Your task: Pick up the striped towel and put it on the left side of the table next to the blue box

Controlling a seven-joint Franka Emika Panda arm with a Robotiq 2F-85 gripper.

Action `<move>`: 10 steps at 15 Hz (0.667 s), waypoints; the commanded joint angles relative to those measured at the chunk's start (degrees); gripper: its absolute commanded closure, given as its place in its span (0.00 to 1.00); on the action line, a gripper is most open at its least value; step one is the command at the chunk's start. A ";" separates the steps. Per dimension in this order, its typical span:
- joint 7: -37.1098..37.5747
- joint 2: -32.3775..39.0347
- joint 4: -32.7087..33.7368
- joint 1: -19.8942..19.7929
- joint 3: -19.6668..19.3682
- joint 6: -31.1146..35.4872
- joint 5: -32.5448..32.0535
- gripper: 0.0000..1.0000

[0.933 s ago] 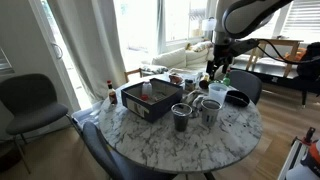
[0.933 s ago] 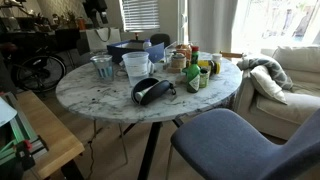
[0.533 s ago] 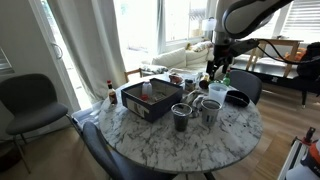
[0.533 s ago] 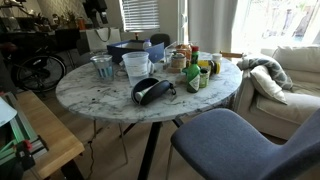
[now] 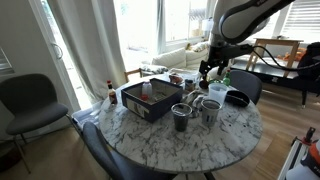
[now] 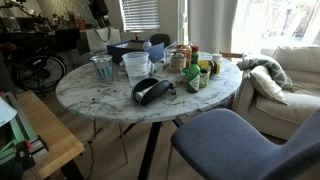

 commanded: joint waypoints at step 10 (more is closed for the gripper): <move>32.31 13.58 3.97 -3.23 0.58 19.82 -4.06 0.00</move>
